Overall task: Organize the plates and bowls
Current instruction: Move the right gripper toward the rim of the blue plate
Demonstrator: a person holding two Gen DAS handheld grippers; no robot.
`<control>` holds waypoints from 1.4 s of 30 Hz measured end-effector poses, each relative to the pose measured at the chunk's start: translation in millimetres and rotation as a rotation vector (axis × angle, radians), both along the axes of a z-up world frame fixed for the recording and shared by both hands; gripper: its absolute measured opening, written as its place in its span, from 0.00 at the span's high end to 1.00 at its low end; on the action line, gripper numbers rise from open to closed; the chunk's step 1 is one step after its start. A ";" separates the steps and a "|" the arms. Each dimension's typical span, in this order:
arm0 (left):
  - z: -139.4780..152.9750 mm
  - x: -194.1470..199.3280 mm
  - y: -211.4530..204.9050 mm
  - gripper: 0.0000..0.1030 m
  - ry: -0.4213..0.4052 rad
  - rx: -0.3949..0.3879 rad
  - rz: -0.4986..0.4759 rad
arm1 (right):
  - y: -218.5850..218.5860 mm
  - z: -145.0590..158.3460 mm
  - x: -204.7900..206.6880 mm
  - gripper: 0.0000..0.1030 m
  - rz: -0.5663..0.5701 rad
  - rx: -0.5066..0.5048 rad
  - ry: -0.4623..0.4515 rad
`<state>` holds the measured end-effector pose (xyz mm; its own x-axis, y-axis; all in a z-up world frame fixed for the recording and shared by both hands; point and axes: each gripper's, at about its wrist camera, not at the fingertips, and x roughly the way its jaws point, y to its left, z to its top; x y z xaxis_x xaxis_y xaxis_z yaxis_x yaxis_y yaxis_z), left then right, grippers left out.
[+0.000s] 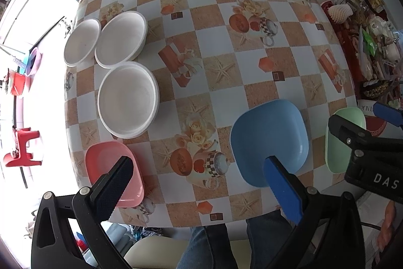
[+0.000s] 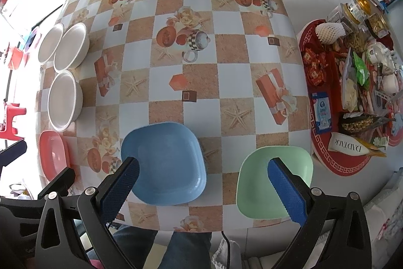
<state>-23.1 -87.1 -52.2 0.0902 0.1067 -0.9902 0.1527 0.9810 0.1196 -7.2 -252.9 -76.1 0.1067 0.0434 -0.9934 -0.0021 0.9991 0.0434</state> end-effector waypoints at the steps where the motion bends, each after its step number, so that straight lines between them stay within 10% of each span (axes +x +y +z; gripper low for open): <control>1: -1.2 -0.5 -0.6 0.00 0.006 0.003 0.000 | -0.7 -1.7 -1.4 0.01 -0.001 0.000 0.002; 42: -140.3 -4.6 -5.6 0.00 0.148 0.080 0.083 | 12.8 -114.9 -8.8 0.01 0.214 -0.133 0.124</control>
<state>-27.7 -92.7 -192.5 -0.0680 0.1864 -0.9801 0.0928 0.9793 0.1799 -16.0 -240.1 -191.1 -0.0139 -0.0802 -0.9967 -0.2167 0.9733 -0.0753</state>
